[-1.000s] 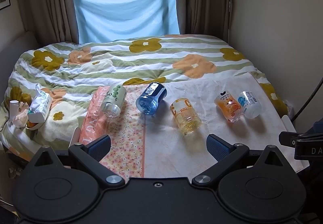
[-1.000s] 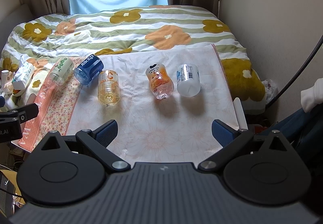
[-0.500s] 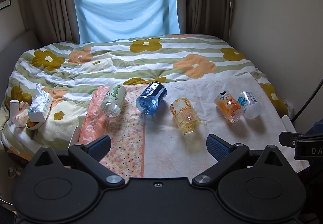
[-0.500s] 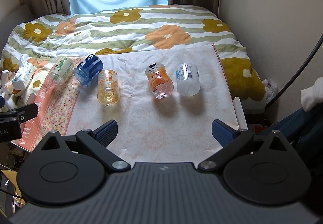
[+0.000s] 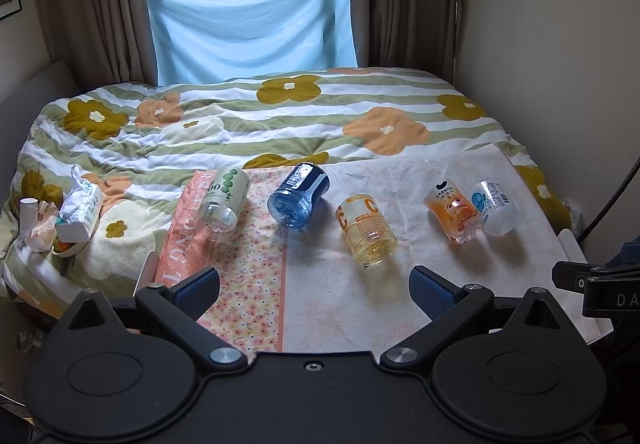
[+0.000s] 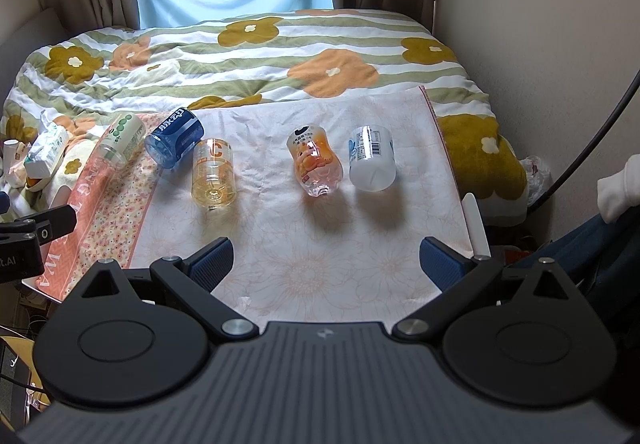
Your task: Flip cup upright
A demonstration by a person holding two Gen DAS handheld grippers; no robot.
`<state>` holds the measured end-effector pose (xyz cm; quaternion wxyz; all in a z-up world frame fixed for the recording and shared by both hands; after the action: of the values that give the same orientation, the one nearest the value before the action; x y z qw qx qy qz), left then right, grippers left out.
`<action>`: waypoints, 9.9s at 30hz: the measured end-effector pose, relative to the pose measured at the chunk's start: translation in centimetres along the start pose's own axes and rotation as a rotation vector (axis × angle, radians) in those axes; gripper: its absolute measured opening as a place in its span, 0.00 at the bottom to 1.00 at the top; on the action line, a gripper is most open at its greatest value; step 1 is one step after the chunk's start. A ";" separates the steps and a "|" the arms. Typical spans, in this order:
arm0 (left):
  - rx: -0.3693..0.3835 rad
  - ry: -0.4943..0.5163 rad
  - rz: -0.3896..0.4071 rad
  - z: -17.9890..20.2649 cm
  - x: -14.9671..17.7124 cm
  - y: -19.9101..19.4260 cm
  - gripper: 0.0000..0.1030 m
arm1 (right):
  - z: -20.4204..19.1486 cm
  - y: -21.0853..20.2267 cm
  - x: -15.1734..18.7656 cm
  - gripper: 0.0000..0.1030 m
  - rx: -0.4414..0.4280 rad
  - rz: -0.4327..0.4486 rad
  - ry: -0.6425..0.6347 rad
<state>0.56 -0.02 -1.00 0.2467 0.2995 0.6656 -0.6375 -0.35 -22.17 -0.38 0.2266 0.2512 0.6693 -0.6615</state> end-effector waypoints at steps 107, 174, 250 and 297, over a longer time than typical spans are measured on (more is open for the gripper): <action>0.140 0.089 -0.450 -13.1 -8.6 28.5 0.64 | -11.6 17.6 -5.4 1.00 -0.024 -0.242 0.049; 0.134 -0.016 -0.369 1.7 -0.3 11.2 0.93 | 2.1 9.7 -4.2 1.00 -0.134 -0.203 0.121; -0.011 -0.241 -0.419 -6.2 6.8 9.9 0.93 | -9.9 13.2 1.5 0.72 -0.441 0.127 -0.310; 0.027 -0.097 -0.153 -1.5 -0.5 1.1 0.95 | -1.8 0.8 -3.1 1.00 -0.139 0.001 -0.079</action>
<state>1.76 1.48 -1.28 0.2251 0.2198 0.6650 -0.6773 2.57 -20.48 0.97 0.2703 0.2089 0.7038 -0.6228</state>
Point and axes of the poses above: each gripper's, at about its wrist camera, not at the fingertips, and y roughly the way its jaws point, z to its right, x to its underside, the point moved 1 cm from there along y, roughly the way its jaws point
